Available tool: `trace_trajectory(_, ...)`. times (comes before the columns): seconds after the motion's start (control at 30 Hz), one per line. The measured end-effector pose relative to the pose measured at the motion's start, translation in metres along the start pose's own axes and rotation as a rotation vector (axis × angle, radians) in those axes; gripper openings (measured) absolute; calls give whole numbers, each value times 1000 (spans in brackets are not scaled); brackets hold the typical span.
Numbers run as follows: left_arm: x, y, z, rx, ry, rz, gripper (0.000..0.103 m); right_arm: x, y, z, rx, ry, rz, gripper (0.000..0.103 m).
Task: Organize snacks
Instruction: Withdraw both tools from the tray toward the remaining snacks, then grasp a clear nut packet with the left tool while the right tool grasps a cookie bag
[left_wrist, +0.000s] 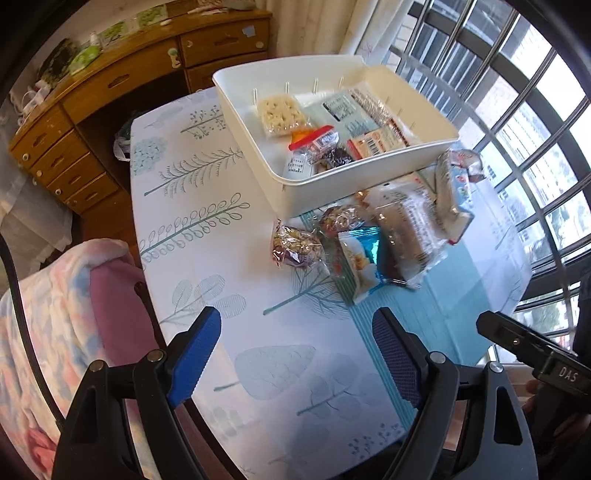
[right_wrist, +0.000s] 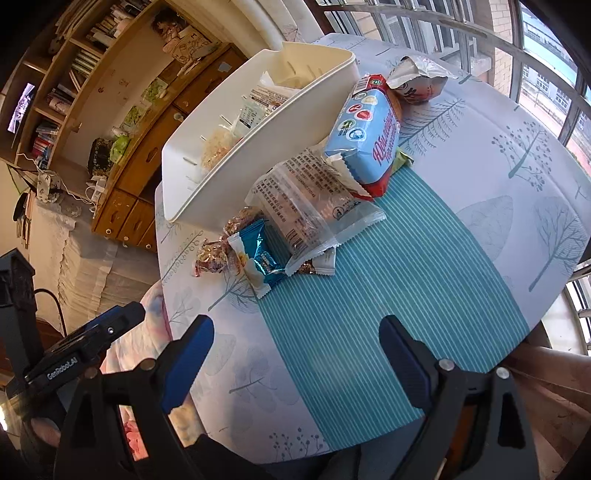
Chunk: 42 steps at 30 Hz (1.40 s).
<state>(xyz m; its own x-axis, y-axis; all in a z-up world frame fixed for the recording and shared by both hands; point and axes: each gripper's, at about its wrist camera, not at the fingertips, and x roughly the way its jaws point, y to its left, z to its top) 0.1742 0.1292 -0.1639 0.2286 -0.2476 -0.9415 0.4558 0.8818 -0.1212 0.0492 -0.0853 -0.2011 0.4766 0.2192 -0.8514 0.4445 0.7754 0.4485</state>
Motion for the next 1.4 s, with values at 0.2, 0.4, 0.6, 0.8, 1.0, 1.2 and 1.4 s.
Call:
trace_trajectory(0.2, 29, 3, 18, 51, 25, 46, 83, 19, -1, 12, -26, -10, -18, 91)
trace_trajectory(0.4, 55, 8, 36, 43, 63, 61, 83, 39, 1, 29, -95, -17, -45, 91)
trace_trajectory(0.6, 84, 4, 46, 45, 112, 71, 83, 57, 7, 44, -223, -52, -105, 91)
trace_trajectory(0.8, 107, -2, 57, 59, 142, 95, 83, 73, 13, 53, -363, -78, -145, 91)
trace_trajectory(1.0, 127, -4, 68, 56, 172, 109, 83, 84, 12, 60, -401, -77, -146, 93)
trace_trajectory(1.2, 148, -6, 72, 41, 222, 104, 83, 100, 6, 71, -407, -21, -127, 92)
trace_trajectory(1.4, 158, -4, 76, 16, 238, 96, 79, 108, 6, 74, -441, 4, -112, 86)
